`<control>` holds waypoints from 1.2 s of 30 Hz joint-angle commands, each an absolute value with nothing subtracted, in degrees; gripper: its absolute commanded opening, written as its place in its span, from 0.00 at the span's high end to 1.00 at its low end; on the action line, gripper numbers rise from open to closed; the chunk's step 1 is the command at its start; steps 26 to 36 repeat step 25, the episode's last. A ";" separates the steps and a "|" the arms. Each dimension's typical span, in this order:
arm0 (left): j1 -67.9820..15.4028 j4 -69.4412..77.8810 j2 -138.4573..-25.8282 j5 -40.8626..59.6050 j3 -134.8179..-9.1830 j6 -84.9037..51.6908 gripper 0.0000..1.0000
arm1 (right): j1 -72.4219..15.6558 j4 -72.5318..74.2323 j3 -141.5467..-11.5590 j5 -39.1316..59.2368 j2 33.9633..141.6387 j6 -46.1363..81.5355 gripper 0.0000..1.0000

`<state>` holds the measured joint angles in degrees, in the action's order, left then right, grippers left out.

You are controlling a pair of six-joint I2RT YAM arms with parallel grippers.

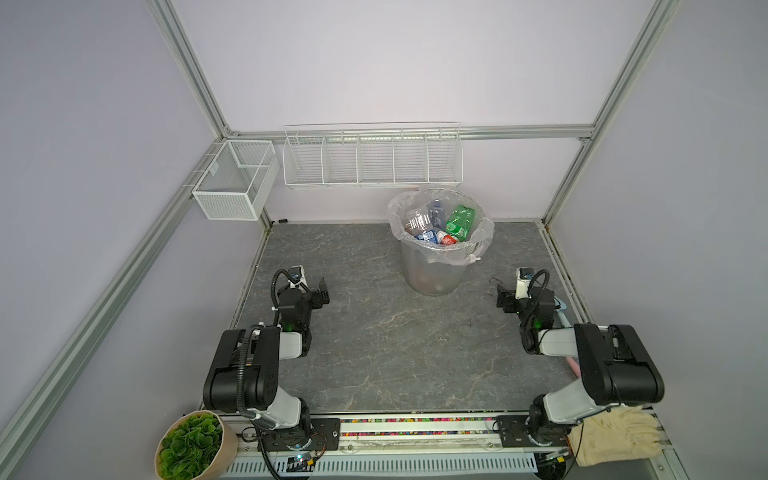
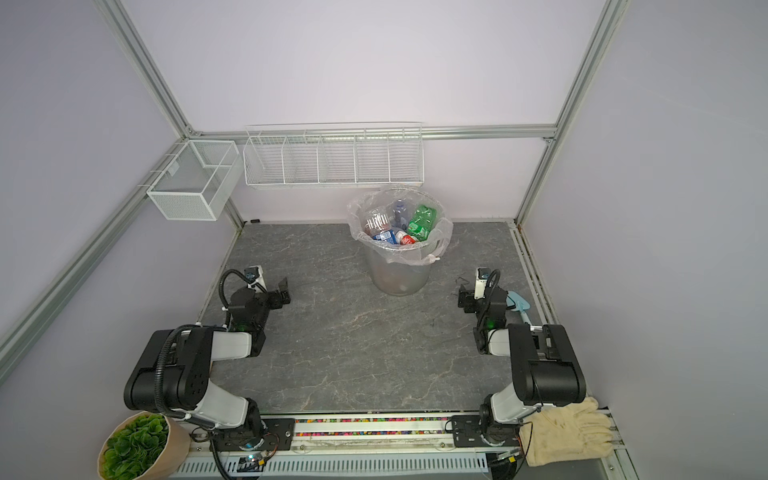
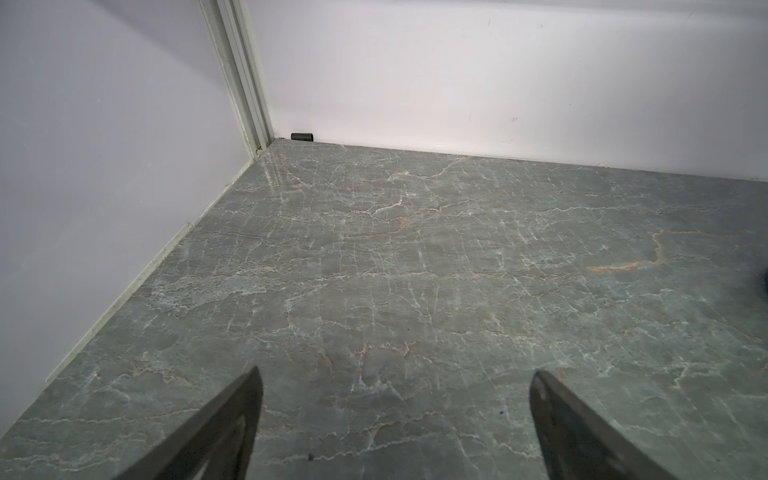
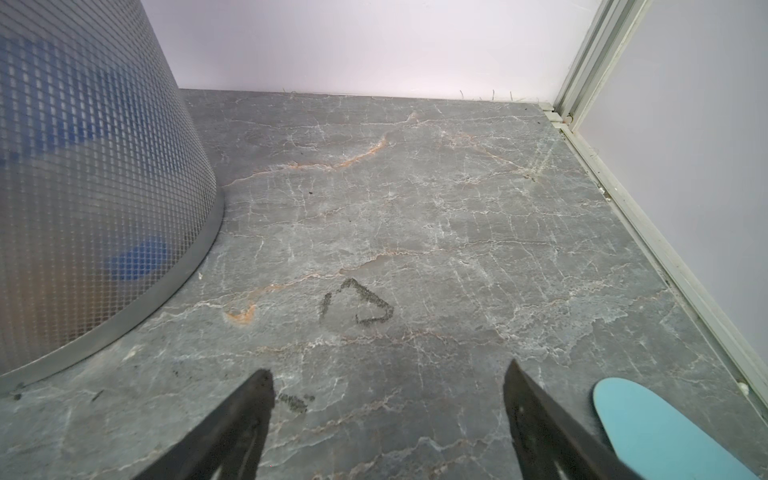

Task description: Throw the plastic bottles in the bin

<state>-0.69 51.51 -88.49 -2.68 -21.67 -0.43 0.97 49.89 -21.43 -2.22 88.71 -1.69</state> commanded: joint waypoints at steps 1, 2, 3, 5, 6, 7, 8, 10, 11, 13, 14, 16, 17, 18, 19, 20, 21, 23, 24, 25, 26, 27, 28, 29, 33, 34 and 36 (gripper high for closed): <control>-0.44 51.58 -88.57 -2.01 -22.41 -0.35 0.01 | 0.62 49.90 -22.10 -2.81 87.76 -1.85 0.11; -0.44 51.59 -88.59 -2.02 -22.38 -0.29 0.01 | 0.65 49.92 -22.06 -2.86 87.74 -1.88 0.11; -0.45 51.59 -88.59 -2.02 -22.35 -0.38 0.01 | 0.63 49.92 -22.07 -2.82 87.72 -1.85 0.11; -0.44 51.67 -88.59 -2.02 -22.41 -0.33 0.01 | 0.69 49.92 -22.01 -2.81 87.72 -1.87 0.11; -0.44 51.68 -88.59 -2.04 -22.35 -0.30 0.01 | 0.62 49.88 -22.06 -2.87 87.72 -1.87 0.11; -0.44 51.68 -88.59 -2.02 -22.39 -0.35 0.01 | 0.67 49.92 -22.10 -2.81 87.72 -1.85 0.11; -0.46 51.66 -88.59 -2.02 -22.34 -0.36 0.01 | 0.66 49.92 -22.07 -2.82 87.76 -1.87 0.11; -0.44 51.63 -88.59 -2.02 -22.38 -0.35 0.01 | 0.65 49.88 -22.00 -2.82 87.72 -1.86 0.11; -0.44 51.67 -88.60 -1.99 -22.40 -0.33 0.01 | 0.66 49.92 -22.02 -2.82 87.74 -1.85 0.11; -0.44 51.60 -88.59 -2.02 -22.36 -0.35 0.01 | 0.59 49.91 -21.98 -2.83 87.72 -1.86 0.11; -0.46 51.52 -88.69 -1.97 -22.47 -0.41 0.01 | 0.62 49.92 -21.97 -2.90 87.71 -1.85 0.11; -0.44 51.40 -88.76 -2.01 -22.54 -0.44 0.01 | 0.56 49.92 -21.98 -2.90 87.76 -1.85 0.11; -0.48 51.38 -88.81 -2.31 -22.60 -0.68 0.01 | 0.61 49.92 -21.95 -2.90 87.72 -1.86 0.11; -0.44 51.33 -88.77 -2.33 -22.66 -0.70 0.01 | 0.61 49.88 -22.05 -2.94 87.71 -1.86 0.11; -0.44 51.33 -88.76 -2.36 -22.63 -0.72 0.01 | 0.47 49.76 -22.15 -3.09 87.81 -2.10 0.11; -0.44 51.35 -88.68 -2.48 -22.49 -0.64 0.01 | 0.07 49.72 -22.20 -3.84 87.94 -2.19 0.11; -0.44 51.57 -88.75 -2.55 -22.47 -0.70 0.01 | 0.07 49.73 -22.24 -3.87 87.98 -2.20 0.11; -0.44 51.56 -88.73 -2.52 -22.43 -0.65 0.01 | 0.06 49.90 -22.15 -3.87 87.91 -2.20 0.11; -0.44 51.50 -88.69 -2.53 -22.47 -0.69 0.01 | 0.09 49.80 -22.07 -3.88 87.75 -2.11 0.11; -0.45 51.37 -88.76 -2.49 -22.45 -0.54 0.01 | 0.12 49.91 -22.13 -3.76 87.79 -2.02 0.11; -0.45 51.37 -88.76 -2.49 -22.45 -0.54 0.01 | 0.12 49.91 -22.13 -3.76 87.79 -2.02 0.11; -0.45 51.37 -88.76 -2.49 -22.45 -0.54 0.01 | 0.12 49.91 -22.13 -3.76 87.79 -2.02 0.11; -0.45 51.37 -88.76 -2.49 -22.45 -0.54 0.01 | 0.12 49.91 -22.13 -3.76 87.79 -2.02 0.11; -0.45 51.37 -88.76 -2.49 -22.45 -0.54 0.01 | 0.12 49.91 -22.13 -3.76 87.79 -2.02 0.11; -0.45 51.37 -88.76 -2.49 -22.45 -0.54 0.01 | 0.12 49.91 -22.13 -3.76 87.79 -2.02 0.11; -0.45 51.37 -88.76 -2.49 -22.45 -0.54 0.01 | 0.12 49.91 -22.13 -3.76 87.79 -2.02 0.11; -0.45 51.37 -88.76 -2.49 -22.45 -0.54 0.01 | 0.12 49.91 -22.13 -3.76 87.79 -2.02 0.11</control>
